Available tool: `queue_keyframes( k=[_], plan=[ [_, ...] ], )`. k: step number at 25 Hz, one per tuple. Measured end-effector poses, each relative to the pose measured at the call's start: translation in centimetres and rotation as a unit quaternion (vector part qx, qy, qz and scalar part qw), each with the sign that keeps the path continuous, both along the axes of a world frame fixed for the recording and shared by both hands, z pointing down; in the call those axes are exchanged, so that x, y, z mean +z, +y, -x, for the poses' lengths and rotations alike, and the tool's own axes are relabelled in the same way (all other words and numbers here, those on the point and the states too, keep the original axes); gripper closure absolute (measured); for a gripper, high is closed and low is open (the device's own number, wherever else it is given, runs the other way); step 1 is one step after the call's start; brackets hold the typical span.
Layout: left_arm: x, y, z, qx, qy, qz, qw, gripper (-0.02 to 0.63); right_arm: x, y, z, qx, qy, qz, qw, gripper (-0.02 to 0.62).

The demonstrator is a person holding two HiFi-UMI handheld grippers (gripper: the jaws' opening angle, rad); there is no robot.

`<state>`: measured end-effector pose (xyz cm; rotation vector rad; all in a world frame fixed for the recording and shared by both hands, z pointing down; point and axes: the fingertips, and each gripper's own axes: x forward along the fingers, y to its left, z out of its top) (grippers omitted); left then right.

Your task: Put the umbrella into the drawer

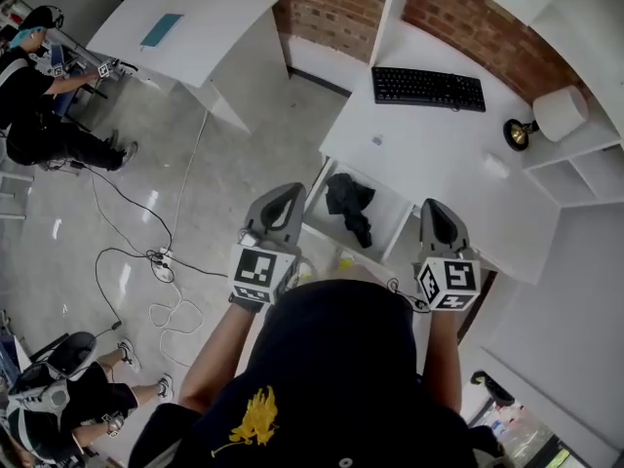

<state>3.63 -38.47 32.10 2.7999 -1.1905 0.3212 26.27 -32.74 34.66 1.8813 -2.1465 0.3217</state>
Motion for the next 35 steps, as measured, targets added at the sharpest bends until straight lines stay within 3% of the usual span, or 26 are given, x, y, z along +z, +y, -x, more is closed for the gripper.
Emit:
queue_keyframes(
  k=[35],
  plan=[
    [0.6, 0.1, -1.0, 0.031, -0.02, -0.006, 0.9993, 0.589, -1.1, 0.8, -0.1, 0.009, 0.011, -0.002, 1.0, 0.594]
  ],
)
